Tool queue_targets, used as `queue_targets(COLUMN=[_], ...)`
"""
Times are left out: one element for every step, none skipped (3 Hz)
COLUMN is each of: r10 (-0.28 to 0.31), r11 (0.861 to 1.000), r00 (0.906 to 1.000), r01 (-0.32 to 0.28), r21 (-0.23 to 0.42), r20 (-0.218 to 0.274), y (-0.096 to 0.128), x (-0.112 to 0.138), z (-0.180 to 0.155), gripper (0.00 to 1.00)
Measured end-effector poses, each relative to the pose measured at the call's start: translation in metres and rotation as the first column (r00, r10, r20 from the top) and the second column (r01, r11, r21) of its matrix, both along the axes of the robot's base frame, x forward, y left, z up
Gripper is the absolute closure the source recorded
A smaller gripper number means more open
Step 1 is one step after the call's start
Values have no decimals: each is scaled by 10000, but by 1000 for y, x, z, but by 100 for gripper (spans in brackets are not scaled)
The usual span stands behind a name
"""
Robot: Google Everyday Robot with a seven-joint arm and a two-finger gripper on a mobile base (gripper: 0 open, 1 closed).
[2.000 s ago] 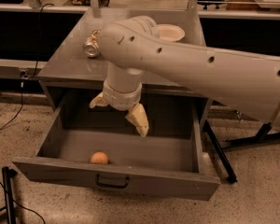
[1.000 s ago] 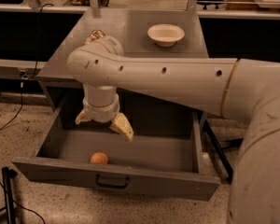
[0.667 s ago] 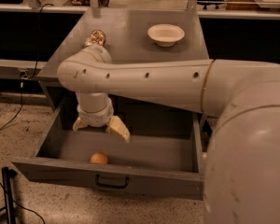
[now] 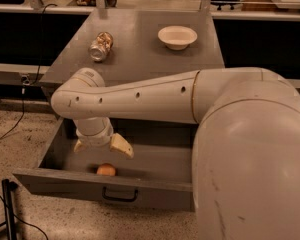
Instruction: Pick orange from top drawer and place on counter
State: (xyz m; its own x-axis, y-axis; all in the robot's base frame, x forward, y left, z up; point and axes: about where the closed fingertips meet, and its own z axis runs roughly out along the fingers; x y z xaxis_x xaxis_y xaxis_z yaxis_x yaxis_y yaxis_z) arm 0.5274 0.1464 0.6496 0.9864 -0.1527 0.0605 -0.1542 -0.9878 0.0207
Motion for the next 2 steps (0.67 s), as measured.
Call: queue_targets(r10=[-43, -611], r11=[10000, 9981], r00=[10000, 9981], r01=[43, 612], r21=[-42, 90], r20=[37, -94], y=[3, 2], x=[-3, -9], z=[-12, -23], gripper=[0, 0])
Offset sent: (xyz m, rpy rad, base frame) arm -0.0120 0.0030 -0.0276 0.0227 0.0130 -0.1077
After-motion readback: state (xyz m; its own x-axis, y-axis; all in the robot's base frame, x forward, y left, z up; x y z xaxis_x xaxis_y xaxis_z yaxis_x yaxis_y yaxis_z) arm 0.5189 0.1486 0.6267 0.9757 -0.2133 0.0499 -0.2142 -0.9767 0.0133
